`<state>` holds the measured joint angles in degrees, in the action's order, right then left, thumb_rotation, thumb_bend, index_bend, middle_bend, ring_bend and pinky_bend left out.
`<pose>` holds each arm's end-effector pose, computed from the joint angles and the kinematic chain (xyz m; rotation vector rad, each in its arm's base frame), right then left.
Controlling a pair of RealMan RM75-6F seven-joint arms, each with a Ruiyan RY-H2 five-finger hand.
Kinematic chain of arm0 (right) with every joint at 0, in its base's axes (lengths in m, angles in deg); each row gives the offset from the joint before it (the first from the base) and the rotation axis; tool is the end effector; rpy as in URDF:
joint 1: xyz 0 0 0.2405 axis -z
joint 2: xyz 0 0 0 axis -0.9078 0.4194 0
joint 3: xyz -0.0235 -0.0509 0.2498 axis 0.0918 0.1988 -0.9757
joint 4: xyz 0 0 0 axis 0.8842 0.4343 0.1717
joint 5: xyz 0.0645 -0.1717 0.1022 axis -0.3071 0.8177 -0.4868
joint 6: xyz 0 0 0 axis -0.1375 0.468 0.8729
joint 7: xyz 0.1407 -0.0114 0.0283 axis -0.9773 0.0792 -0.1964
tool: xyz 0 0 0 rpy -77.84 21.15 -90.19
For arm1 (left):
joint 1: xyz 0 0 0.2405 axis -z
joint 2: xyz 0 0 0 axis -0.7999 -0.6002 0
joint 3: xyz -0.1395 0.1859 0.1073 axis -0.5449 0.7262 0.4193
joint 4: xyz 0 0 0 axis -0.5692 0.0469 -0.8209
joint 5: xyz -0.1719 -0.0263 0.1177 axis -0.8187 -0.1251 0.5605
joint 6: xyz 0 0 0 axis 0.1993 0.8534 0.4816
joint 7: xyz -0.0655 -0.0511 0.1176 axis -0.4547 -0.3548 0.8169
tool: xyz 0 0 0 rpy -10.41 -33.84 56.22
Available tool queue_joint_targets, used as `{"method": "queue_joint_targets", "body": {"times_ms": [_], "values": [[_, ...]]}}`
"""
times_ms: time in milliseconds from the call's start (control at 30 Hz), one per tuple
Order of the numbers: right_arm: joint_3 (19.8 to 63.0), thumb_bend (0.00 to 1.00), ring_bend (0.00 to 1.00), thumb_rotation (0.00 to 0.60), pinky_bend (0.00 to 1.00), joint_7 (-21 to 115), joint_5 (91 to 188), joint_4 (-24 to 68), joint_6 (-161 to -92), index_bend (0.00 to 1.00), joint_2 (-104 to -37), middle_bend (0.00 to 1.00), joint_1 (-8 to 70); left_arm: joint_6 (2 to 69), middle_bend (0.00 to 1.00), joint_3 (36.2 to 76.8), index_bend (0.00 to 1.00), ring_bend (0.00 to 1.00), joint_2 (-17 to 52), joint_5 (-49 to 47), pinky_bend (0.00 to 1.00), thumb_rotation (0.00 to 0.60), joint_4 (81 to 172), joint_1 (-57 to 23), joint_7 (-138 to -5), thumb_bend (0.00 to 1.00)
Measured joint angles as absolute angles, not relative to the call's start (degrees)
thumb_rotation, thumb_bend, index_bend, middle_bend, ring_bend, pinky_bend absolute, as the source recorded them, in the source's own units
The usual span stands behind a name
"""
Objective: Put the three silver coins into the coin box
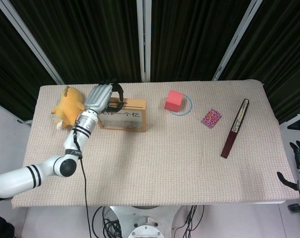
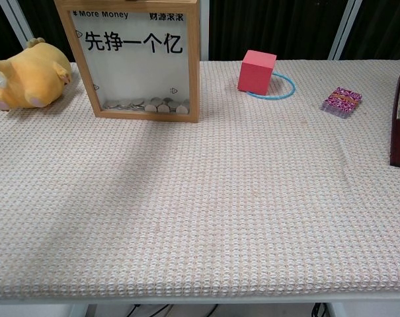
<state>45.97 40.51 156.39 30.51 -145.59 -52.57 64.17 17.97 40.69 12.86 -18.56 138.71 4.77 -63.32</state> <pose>-0.3646 -0.1686 0.1815 1.2138 -0.9634 0.8241 -0.0544 0.4410 0.0754 -1.6295 -1.1742 -1.2239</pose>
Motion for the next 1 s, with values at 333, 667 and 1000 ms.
{"method": "queue_joint_targets", "body": {"times_ms": [333,667,1000], "values": [[46.1,0.18,0.0,0.6,0.0,41.34,156.52,31.03,-145.6,0.0,-52.56,0.0,64.14,17.35,0.33,41.67,0.63,0.1,12.29,-18.47,0.12,0.6,138.4,4.55,-65.22,0.47],[46.03,0.18,0.0,0.6,0.0,41.61,156.28,31.1,-145.57,0.0,-52.46,0.0,64.2,17.56,0.3,42.16,0.23,0.1,12.15,-16.74,0.11,0.6,138.12,4.18,-67.2,0.46],[46.04,0.18,0.0,0.6,0.0,42.46,157.16,32.24,-146.24,0.0,-51.79,0.0,64.08,22.81,0.26,41.85,0.16,0.09,10.15,-12.82,0.13,0.6,143.35,2.07,-68.03,0.31]]}}
